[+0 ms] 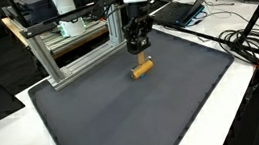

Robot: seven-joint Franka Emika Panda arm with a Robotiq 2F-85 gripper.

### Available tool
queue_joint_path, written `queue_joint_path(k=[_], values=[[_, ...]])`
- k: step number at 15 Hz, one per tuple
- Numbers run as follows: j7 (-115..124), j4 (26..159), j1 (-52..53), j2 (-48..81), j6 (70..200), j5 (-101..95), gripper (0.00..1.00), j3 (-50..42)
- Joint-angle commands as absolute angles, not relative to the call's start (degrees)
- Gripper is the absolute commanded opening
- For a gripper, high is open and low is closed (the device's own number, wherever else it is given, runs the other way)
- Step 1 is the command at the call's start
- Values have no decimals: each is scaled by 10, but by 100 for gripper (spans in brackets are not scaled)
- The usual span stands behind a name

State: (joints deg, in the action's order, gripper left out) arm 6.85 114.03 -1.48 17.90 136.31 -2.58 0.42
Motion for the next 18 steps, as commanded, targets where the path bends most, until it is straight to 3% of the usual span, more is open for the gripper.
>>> queue_joint_path(k=[1,8,15,18], values=[[48,1138,-13,202,1328,1,22,5],[45,1131,-12,206,1308,2,22,4],[83,1138,3,212,1420,-42,22,-13],[74,1133,3,220,1393,-29,22,-9]])
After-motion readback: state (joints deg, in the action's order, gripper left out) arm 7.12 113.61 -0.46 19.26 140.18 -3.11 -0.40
